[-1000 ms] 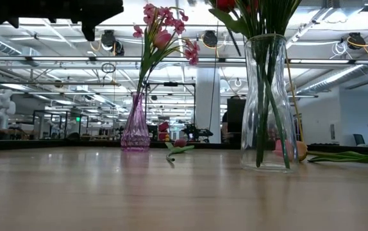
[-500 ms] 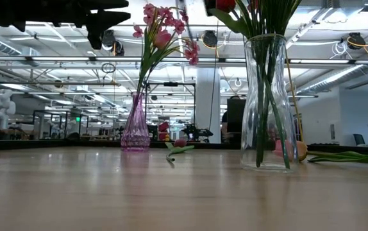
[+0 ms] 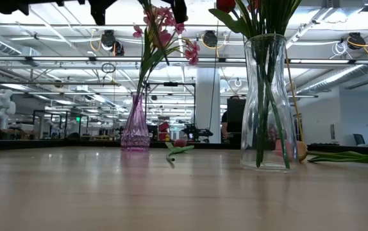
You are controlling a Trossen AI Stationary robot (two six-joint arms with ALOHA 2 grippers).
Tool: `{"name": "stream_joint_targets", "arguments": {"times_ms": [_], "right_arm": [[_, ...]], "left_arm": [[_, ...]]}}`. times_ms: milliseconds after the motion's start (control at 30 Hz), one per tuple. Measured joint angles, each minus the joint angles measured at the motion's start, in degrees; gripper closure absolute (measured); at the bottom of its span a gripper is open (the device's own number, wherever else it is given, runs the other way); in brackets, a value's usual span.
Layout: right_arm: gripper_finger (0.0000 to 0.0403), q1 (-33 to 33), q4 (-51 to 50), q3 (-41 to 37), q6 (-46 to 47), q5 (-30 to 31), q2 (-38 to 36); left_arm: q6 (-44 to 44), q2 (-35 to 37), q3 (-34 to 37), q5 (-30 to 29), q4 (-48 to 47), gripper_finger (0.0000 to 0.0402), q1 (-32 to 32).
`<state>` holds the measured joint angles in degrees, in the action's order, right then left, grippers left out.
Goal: Sort flowers into vase by color
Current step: Put the white flowers into the light violet flower vase
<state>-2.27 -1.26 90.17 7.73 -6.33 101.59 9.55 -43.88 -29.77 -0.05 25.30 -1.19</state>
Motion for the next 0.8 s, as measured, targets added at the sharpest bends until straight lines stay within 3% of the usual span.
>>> {"name": "stream_joint_targets", "arguments": {"times_ms": [267,500,633,800], "right_arm": [[0.0399,0.07,0.25,1.36,0.07,0.44,1.48],[0.0399,0.07,0.00,1.40,0.11,0.50,1.48],[0.0399,0.07,-0.77,1.40,0.43,0.52,1.48],[0.0399,0.09,-0.87,1.40,0.59,0.47,1.48]], "left_arm": [[-0.90,-1.65,-0.38,0.21,0.40,0.0194,0.43],[-0.97,-7.41,-0.38,0.37,8.52,0.0201,0.59],[-0.97,-9.17,-0.36,0.37,11.59,0.0246,0.59],[-0.99,-9.38,-0.34,0.37,11.78,0.0346,0.59]]}}
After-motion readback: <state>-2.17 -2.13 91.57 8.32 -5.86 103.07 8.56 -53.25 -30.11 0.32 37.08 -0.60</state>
